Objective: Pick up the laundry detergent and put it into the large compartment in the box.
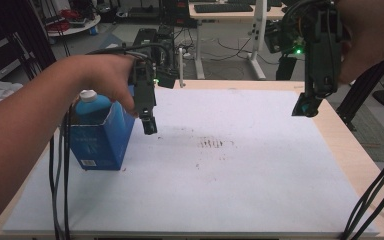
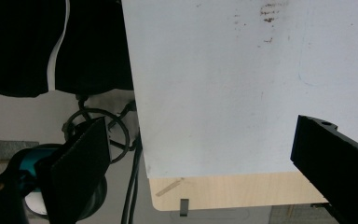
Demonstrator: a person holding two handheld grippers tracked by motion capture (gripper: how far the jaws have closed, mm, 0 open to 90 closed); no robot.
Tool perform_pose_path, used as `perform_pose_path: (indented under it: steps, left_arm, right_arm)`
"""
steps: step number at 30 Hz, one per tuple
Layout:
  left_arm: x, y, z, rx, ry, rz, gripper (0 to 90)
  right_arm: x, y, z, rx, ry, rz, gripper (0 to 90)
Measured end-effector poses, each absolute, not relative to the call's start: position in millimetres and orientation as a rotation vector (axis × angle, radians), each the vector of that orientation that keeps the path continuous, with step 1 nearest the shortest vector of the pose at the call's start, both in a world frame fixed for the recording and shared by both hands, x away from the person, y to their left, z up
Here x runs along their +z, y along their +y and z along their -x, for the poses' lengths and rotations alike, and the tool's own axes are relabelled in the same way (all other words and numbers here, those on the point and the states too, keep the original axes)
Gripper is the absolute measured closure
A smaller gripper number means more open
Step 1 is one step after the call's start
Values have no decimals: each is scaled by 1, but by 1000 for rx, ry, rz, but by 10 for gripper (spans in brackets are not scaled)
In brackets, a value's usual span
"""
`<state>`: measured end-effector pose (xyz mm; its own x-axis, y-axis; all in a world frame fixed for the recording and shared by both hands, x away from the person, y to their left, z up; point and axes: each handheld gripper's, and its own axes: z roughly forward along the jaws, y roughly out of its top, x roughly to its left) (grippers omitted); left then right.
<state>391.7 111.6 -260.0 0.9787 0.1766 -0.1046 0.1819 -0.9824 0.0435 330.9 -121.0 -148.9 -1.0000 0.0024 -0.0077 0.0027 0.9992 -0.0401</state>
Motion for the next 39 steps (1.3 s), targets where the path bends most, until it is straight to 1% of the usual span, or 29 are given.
perform_pose_path:
  steps: [27,39]
  left_arm:
    - [-260,112,-392,-129,269,-3076,17]
    - [-261,108,-384,-122,260,-3070,17]
  right_arm:
    - [-149,-122,-332,-65,3134,-8,40]
    - [-154,-124,-326,-62,3136,-31,40]
